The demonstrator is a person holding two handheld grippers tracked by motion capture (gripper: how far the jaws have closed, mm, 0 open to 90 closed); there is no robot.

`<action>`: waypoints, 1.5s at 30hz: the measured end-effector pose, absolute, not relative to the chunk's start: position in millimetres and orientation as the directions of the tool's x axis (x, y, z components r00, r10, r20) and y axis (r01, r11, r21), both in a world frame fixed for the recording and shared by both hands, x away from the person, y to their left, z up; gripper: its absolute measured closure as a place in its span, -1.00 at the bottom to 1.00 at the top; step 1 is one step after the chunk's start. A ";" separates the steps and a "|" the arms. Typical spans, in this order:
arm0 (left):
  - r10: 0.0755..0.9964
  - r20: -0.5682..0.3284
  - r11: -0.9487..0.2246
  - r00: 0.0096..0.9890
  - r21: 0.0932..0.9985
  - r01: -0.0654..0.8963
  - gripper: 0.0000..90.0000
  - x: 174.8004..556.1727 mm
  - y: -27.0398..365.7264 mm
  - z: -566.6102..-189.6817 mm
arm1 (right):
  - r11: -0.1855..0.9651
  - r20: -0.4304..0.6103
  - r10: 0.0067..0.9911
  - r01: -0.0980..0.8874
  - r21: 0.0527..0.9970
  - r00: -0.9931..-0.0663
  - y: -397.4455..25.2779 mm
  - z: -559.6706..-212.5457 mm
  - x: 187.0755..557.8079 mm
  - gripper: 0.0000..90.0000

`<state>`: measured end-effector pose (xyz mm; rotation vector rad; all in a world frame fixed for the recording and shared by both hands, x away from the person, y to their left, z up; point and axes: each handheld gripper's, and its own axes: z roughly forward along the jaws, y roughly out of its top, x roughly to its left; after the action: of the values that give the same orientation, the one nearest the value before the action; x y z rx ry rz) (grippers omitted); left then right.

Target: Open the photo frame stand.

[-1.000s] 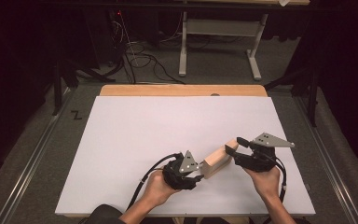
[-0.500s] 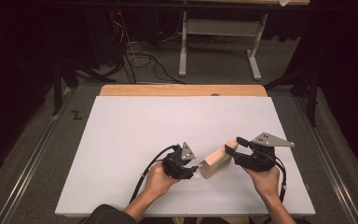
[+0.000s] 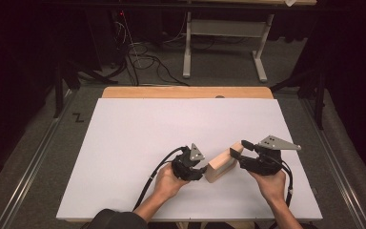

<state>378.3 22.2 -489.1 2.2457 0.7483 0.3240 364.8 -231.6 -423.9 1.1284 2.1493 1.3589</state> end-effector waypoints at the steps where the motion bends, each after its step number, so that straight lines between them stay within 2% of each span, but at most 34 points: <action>1: 0.604 0.004 -0.558 0.797 0.716 0.419 0.26 379.4 22.0 -489.7 | 0.219 0.113 0.778 0.435 0.873 -0.618 -231.7 -424.0 364.8 -0.08; 28: 0.709 -0.068 -0.446 0.702 0.728 0.521 0.36 407.9 31.9 -499.2 | 0.186 0.166 0.764 0.459 0.869 -0.623 -229.9 -425.7 375.7 -0.09; 39: 0.734 -0.073 -0.431 0.675 0.718 0.546 0.36 414.4 32.3 -504.1 | 0.173 0.193 0.755 0.475 0.863 -0.627 -224.2 -426.9 387.5 -0.11; 45: 0.739 -0.038 -0.455 0.672 0.707 0.541 0.35 414.7 30.3 -507.7 | 0.161 0.209 0.750 0.481 0.862 -0.627 -221.4 -428.7 394.0 -0.11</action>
<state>414.7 30.3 -507.7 2.1724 0.9815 0.3586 394.0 -221.4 -428.7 1.1894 2.1737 1.4517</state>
